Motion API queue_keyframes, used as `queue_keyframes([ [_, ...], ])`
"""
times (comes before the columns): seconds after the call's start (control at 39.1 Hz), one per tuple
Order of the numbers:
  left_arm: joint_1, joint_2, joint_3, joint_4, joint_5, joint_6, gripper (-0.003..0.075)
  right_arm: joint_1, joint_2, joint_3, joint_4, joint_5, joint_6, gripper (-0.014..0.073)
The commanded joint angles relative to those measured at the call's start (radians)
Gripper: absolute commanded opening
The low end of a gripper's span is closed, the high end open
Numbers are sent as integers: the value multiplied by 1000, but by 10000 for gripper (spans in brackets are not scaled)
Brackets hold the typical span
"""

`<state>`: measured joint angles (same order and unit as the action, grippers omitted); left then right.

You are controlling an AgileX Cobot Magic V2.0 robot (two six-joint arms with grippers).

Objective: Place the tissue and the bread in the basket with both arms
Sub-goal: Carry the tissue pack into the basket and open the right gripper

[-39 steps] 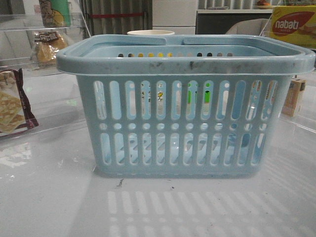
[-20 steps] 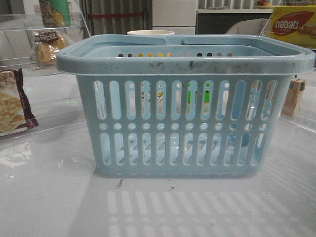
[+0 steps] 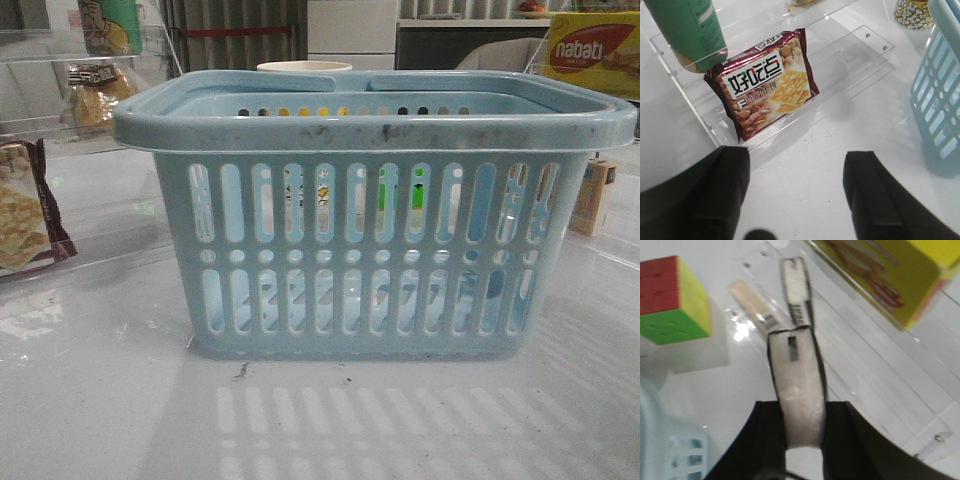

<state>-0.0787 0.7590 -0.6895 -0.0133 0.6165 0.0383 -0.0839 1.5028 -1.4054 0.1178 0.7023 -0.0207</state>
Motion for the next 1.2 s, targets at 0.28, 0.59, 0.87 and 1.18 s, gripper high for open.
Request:
queue_keyframes([
  [0.28, -1, 0, -28, -7, -82, -7, 475, 403, -97, -34, 16, 1, -32, 176],
  [0.59, -1, 0, -28, -7, -82, -7, 475, 509, -5, -34, 23, -38, -32, 565],
  [0.87, -1, 0, -26, -10, -82, -7, 475, 517, -226, 94, 21, -13, -159, 587],
  [1.18, -99, 12, -26, -33, -190, 20, 478, 517, -626, 457, -41, -74, -160, 587],
])
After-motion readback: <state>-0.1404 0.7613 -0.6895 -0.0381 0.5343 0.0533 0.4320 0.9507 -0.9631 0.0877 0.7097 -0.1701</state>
